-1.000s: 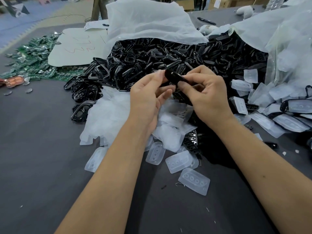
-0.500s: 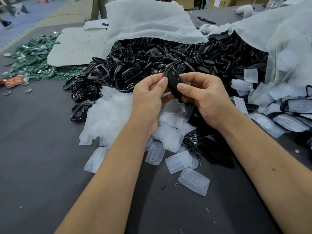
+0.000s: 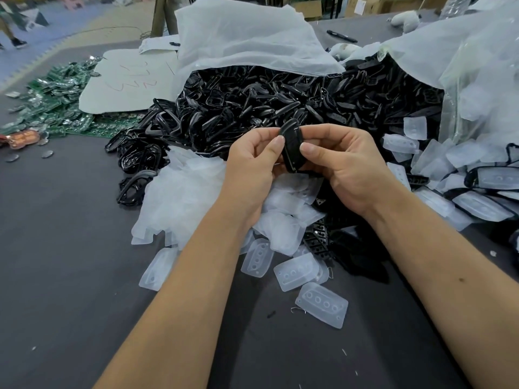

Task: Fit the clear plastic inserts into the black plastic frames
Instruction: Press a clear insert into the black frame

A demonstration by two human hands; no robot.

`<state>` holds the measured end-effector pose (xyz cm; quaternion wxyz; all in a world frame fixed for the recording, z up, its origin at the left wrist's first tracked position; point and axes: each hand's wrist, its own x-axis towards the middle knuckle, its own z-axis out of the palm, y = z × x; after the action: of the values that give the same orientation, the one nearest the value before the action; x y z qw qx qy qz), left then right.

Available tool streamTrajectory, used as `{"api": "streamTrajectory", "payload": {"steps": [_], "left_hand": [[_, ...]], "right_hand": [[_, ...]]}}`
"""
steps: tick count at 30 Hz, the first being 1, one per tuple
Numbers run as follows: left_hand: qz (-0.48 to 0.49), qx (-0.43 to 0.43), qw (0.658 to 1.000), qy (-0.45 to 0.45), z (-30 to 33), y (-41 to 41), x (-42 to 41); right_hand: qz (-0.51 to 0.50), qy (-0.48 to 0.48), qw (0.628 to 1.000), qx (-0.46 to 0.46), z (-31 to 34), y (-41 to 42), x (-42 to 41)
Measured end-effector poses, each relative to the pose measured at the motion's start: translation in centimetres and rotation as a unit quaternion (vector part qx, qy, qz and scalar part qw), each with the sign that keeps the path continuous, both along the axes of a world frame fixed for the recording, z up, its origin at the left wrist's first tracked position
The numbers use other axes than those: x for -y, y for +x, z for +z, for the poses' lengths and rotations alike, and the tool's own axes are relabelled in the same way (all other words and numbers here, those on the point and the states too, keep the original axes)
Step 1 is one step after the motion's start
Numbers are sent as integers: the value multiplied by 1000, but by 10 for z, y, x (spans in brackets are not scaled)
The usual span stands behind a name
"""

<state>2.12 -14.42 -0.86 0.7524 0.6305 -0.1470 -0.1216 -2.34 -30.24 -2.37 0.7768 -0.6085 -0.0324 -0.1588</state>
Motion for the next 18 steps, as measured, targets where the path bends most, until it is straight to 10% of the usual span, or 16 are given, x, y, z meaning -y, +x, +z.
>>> {"api": "streamTrajectory", "payload": {"steps": [10,18], "left_hand": [[-3,-15,1000,-12,-1,3,-1],[66,-40,997,-28,-7,7,4]], "right_hand": [[-14,18,1000,0,1,0,-1],[-133,-209,968,26,2,-1,-15]]}}
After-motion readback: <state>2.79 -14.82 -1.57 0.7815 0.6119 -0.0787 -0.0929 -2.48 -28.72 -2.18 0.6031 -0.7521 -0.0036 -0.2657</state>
